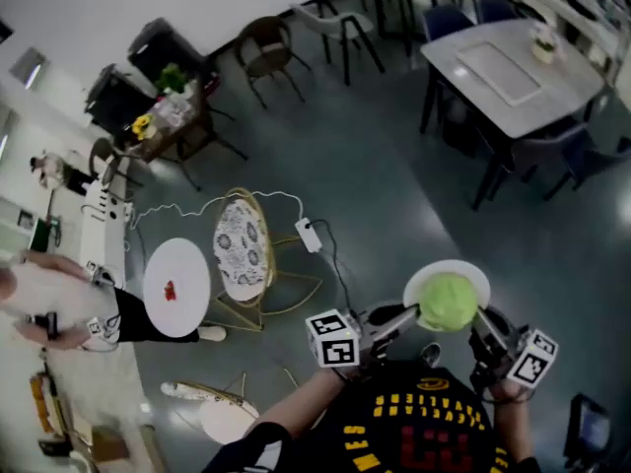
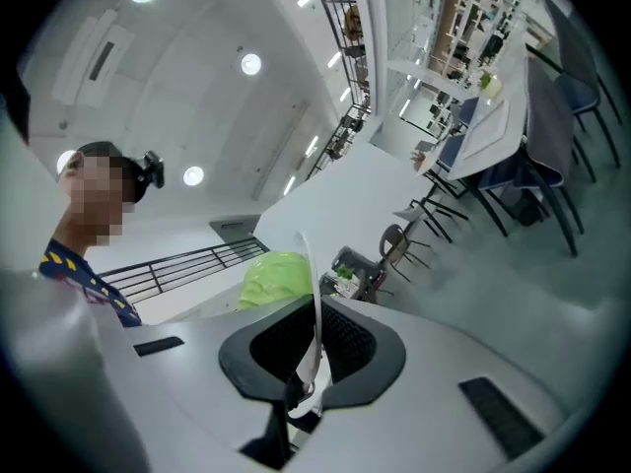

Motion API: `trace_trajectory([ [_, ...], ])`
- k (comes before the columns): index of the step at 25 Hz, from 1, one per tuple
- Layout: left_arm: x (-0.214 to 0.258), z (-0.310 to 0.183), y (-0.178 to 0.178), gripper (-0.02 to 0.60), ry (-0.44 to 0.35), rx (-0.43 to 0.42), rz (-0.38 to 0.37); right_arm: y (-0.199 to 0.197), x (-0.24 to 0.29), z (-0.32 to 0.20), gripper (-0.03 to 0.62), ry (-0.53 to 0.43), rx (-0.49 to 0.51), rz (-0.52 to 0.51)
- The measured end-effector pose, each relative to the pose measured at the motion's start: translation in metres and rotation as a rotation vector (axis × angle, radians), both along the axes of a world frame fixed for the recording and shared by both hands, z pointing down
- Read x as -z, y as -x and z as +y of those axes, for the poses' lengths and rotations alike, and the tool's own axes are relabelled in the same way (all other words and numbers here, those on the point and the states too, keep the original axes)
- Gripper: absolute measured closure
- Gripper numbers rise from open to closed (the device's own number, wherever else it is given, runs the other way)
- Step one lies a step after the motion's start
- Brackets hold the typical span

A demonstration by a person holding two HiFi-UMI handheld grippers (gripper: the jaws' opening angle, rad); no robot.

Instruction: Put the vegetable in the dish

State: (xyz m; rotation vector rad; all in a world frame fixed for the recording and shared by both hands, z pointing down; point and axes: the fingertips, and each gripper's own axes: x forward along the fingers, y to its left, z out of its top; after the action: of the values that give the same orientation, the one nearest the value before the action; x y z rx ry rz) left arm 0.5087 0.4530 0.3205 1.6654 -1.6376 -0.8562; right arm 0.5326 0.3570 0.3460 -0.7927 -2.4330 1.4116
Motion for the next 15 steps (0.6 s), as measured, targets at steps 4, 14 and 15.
trace_trajectory([
  [4, -0.071, 0.003, 0.014, 0.568, 0.058, 0.053, 0.148, 0.006, -0.044, 0.007, 0.574, 0.105, -0.003, 0.12],
  [14, -0.136, 0.05, 0.016, 0.568, 0.064, 0.292, 0.302, 0.032, -0.088, 0.024, 0.574, 0.177, 0.141, 0.159],
  [15, -0.134, 0.049, 0.016, 0.568, 0.062, 0.306, 0.322, 0.034, -0.089, 0.025, 0.574, 0.186, 0.156, 0.158],
])
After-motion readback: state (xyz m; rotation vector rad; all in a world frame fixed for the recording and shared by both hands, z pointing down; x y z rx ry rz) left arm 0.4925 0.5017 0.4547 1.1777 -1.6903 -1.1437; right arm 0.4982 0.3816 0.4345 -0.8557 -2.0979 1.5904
